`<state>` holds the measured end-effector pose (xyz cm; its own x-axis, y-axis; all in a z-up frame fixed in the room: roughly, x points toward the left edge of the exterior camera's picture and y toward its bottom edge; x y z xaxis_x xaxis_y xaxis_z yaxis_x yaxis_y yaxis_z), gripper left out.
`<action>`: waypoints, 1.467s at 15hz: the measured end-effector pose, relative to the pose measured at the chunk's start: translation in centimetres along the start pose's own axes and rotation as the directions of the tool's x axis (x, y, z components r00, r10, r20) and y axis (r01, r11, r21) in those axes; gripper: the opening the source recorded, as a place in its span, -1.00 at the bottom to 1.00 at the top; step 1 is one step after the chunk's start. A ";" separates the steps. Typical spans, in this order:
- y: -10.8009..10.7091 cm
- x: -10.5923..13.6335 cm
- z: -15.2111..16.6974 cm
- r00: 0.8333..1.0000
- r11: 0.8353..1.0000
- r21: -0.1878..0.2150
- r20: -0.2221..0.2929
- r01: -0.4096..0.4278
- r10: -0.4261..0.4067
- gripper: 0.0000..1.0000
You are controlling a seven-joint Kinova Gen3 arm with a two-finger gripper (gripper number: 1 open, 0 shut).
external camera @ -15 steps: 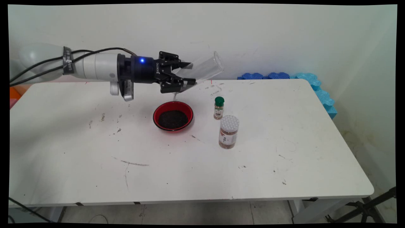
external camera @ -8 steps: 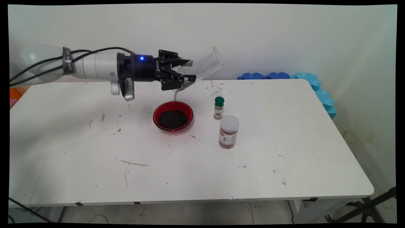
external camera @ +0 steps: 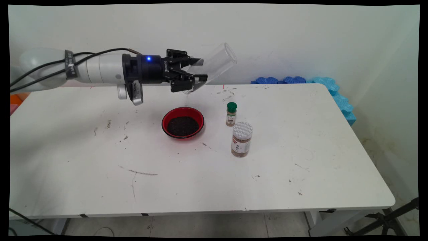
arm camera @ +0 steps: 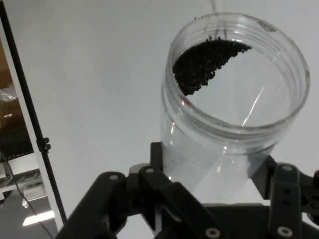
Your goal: Pour the black seasoning powder in the red bowl
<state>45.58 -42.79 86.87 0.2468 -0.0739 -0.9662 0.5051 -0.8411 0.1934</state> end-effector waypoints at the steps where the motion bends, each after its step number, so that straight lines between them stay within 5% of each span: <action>1: 0.0 0.0 -0.1 1.000 1.000 0.000 0.002 -0.012 0.012 -1.00; 9: 0.6 0.5 -0.4 0.987 0.987 0.014 -0.005 -0.160 0.160 -1.00; 13: 0.8 0.5 -0.6 0.953 0.952 0.046 0.003 -0.303 0.303 -1.00; 16: 0.9 0.3 -0.8 0.907 0.904 0.075 0.017 -0.421 0.421 -1.00; 18: 1.1 0.2 -0.8 0.861 0.856 0.091 0.031 -0.509 0.508 -1.00; 22: 1.4 -0.4 -1.0 0.729 0.722 0.106 0.074 -0.684 0.680 -1.00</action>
<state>46.98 -43.39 87.67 0.4624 -0.6655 -0.5859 0.1078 -0.6137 0.7822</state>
